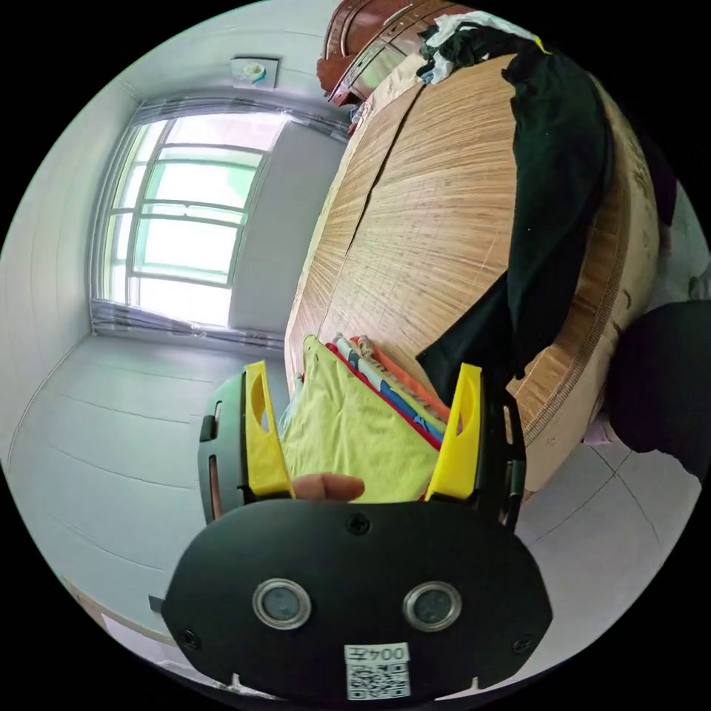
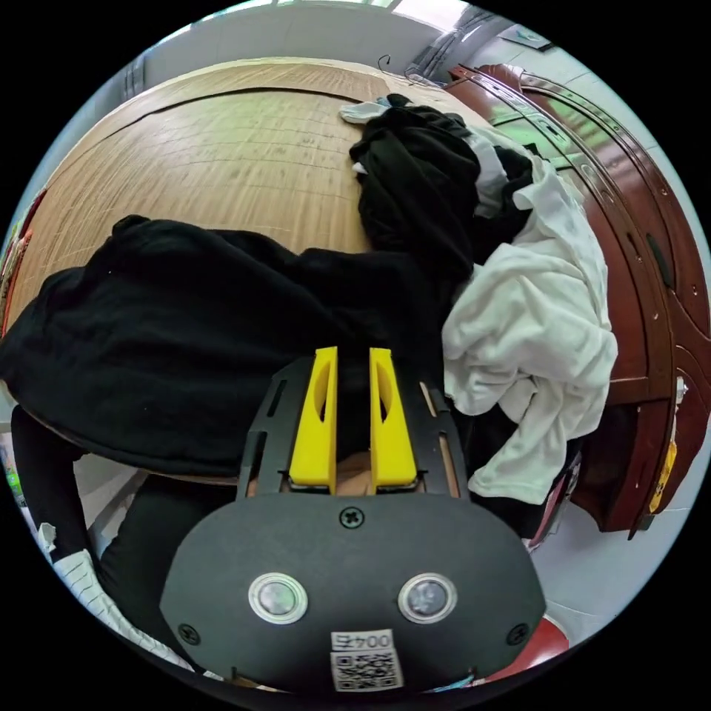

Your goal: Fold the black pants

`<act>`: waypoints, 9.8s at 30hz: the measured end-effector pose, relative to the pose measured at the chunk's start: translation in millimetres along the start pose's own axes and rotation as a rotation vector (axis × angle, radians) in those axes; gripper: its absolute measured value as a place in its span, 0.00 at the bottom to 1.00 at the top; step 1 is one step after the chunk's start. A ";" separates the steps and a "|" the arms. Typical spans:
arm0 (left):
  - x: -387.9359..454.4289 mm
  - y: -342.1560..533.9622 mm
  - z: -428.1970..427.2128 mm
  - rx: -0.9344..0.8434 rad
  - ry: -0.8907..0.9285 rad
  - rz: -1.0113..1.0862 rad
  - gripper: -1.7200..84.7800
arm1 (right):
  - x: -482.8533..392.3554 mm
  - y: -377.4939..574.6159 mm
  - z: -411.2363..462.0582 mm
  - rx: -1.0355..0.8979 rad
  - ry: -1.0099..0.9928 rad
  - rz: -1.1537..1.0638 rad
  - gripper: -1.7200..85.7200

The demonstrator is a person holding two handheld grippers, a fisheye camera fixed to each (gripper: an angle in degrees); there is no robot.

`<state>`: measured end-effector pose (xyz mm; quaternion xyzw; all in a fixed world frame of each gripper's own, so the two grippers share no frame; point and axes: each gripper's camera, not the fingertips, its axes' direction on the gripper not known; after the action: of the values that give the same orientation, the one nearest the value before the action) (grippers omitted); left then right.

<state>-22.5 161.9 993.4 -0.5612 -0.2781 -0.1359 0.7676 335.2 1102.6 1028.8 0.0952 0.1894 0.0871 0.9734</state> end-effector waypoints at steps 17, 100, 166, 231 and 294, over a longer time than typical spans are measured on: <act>-116.7 -48.5 185.1 -0.317 1.139 -0.300 0.11 | -125.8 81.8 -152.3 0.308 -0.372 -0.012 0.08; -259.7 396.4 75.9 0.336 1.441 -2.150 0.04 | -626.5 175.0 -248.1 0.266 -0.987 -1.033 0.12; -130.6 57.3 208.9 -0.249 0.985 -1.190 0.02 | -846.3 -61.4 -215.6 0.280 -0.429 -0.676 0.01; 1.8 -11.7 148.3 -0.102 0.887 -0.851 0.11 | 107.7 146.6 -169.0 0.380 -0.581 0.519 0.03; -342.4 -91.3 294.9 -0.298 1.263 -0.583 0.06 | -99.1 199.5 -189.0 0.311 -0.869 0.090 0.10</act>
<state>-427.7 372.4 930.3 -0.3768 0.1025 -0.6716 0.6296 145.3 1303.9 935.3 0.2759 -0.2296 0.0521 0.9319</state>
